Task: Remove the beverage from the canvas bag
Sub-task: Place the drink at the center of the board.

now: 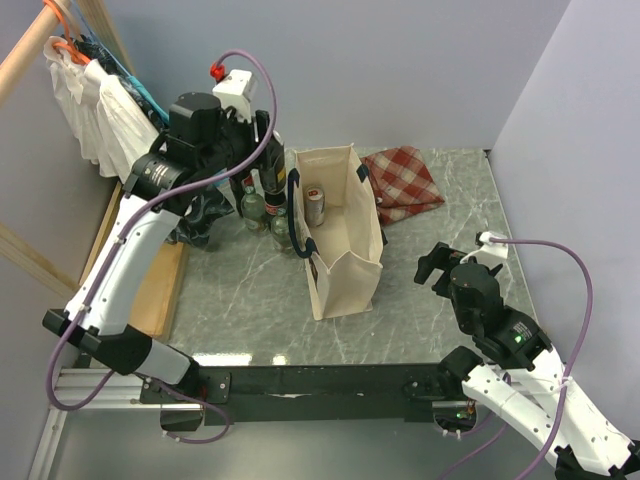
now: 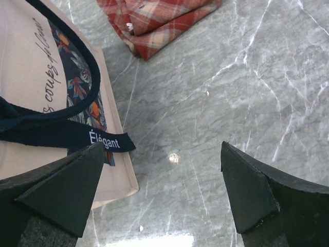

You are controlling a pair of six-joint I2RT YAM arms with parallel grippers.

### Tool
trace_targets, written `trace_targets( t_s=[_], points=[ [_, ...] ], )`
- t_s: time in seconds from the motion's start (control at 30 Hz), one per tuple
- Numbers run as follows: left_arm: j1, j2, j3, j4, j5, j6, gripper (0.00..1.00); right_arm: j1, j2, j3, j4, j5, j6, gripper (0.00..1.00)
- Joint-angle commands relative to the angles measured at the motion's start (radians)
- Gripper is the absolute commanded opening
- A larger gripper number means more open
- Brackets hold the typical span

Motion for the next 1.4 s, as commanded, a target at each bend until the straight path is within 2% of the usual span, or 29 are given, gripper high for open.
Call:
trace_targets(
  t_s=[0.0, 0.17, 0.77, 1.37],
  points=[
    [0.017, -0.112, -0.056, 0.161, -0.073, -0.052, 0.01, 0.006, 0.005, -0.009, 0.040, -0.004, -0.015, 1.00],
    [0.031, -0.149, -0.128, 0.164, -0.114, -0.071, 0.01, 0.006, 0.006, -0.009, 0.046, -0.018, -0.020, 1.00],
    [0.046, -0.313, -0.499, 0.376, -0.225, -0.170, 0.01, 0.006, -0.017, -0.013, 0.058, -0.041, -0.030, 1.00],
    [0.046, -0.344, -0.700, 0.495, -0.289, -0.216, 0.01, 0.006, -0.023, -0.013, 0.052, -0.027, -0.021, 1.00]
  ],
)
